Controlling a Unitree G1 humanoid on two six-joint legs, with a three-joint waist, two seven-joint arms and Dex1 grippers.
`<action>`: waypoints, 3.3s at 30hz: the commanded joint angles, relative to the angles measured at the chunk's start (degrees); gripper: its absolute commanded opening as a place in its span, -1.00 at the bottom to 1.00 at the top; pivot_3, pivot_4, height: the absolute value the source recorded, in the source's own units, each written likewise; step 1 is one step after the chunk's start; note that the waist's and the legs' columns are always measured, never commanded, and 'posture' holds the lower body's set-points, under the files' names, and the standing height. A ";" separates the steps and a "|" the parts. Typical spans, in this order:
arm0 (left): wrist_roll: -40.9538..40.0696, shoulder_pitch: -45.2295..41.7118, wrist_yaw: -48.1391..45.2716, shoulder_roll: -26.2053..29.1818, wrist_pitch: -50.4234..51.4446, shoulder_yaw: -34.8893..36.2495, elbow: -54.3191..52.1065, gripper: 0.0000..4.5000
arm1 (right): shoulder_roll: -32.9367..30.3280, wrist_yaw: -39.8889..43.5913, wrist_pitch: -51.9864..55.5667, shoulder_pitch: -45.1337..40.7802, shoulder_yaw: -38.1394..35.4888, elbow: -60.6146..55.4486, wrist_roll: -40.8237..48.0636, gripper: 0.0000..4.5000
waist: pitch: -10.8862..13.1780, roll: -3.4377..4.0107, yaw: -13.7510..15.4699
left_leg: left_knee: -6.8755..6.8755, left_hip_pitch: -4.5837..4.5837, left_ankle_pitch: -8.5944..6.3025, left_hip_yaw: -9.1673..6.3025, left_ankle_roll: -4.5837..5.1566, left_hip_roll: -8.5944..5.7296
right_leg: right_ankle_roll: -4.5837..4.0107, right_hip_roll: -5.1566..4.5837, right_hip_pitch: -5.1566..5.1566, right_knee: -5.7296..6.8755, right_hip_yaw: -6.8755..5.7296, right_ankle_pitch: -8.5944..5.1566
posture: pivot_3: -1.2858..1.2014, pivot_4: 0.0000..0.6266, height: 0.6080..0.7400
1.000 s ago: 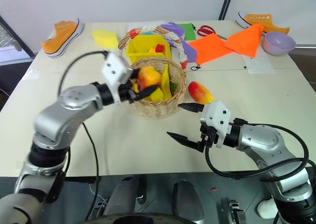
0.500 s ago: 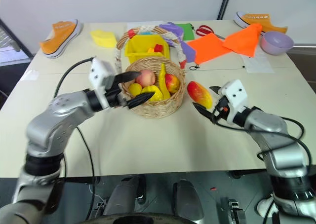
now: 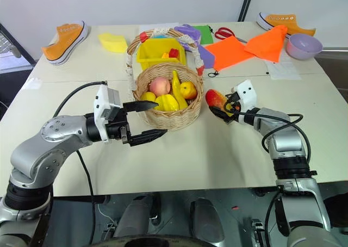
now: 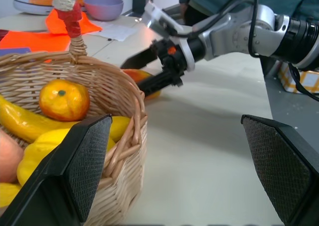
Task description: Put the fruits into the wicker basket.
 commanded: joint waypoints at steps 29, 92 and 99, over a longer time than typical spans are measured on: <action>1.13 7.34 -4.59 5.94 -12.27 13.90 9.21 1.00 | 5.11 -5.06 14.60 -17.37 15.83 -28.16 -0.93 0.04 | 0.02 0.00 0.15 | -0.06 -0.20 -0.03 0.07 0.03 0.02 | -0.07 -0.09 -0.34 0.03 0.08 0.03 | 0.03 -0.52 0.84; 8.33 0.07 0.10 -0.16 -15.14 4.25 13.56 1.00 | -9.46 -13.66 -7.06 20.51 -38.27 -17.01 1.98 0.34 | 0.02 0.20 0.11 | -0.10 -0.06 -0.03 0.33 0.06 0.04 | 0.05 0.18 -0.27 0.02 0.32 0.04 | 0.03 -0.52 0.84; 14.24 9.75 3.51 0.20 -24.00 10.66 22.76 1.00 | -5.41 -0.14 -7.24 37.86 -34.36 -35.65 12.67 0.34 | -0.02 0.26 -0.77 | -0.16 0.06 -0.05 0.34 0.06 0.11 | 0.03 0.07 -0.22 0.01 0.35 0.04 | 0.03 -0.52 0.84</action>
